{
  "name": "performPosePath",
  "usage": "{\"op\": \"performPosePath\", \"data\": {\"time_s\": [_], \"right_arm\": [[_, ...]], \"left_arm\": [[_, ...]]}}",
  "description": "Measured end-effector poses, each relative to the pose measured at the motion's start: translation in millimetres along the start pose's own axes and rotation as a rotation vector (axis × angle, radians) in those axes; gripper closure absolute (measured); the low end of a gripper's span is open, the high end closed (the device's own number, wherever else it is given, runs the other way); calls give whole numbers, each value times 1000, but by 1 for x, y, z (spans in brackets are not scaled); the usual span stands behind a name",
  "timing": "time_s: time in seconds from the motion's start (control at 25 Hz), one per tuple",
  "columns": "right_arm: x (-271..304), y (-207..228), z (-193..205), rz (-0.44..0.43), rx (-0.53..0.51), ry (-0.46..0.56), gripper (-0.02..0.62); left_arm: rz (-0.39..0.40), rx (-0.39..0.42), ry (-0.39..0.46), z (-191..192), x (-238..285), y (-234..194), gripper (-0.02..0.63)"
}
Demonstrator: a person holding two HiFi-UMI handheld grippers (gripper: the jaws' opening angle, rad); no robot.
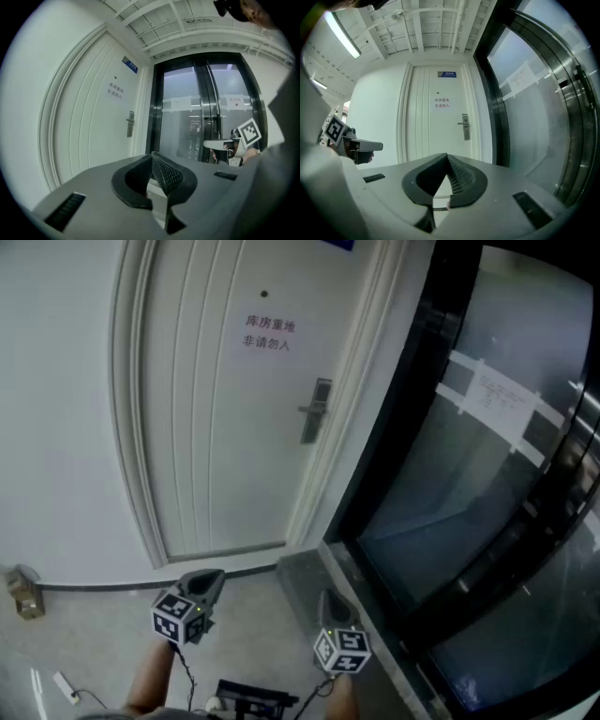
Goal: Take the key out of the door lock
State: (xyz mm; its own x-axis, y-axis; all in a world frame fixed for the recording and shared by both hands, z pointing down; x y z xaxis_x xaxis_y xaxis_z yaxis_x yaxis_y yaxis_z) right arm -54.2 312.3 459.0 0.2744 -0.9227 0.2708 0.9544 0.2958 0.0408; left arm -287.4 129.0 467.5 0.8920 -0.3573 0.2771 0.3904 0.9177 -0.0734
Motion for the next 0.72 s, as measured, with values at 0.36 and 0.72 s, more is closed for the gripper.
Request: {"op": "performPosePath", "data": {"time_s": [0.36, 0.72], "right_arm": [[6, 11, -4, 1, 1, 5, 583], [7, 30, -5, -26, -15, 24, 583]], "left_arm": [[-2, 21, 4, -11, 12, 5, 601], [-14, 20, 12, -16, 28, 21, 601]]}}
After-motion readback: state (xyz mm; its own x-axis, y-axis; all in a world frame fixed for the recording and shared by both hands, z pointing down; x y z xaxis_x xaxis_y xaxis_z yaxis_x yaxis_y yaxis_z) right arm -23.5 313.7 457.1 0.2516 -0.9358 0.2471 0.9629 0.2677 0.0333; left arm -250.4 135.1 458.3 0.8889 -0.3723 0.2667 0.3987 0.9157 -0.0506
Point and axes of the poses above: the fingertips, and each gripper's own axes: x forward along the fingers, y to its right, z out of its underside, the point moved 7 cm from there along -x, backward along the fingers, and after that the axes turned 11 degrees about -y, right-handed, at the moved point
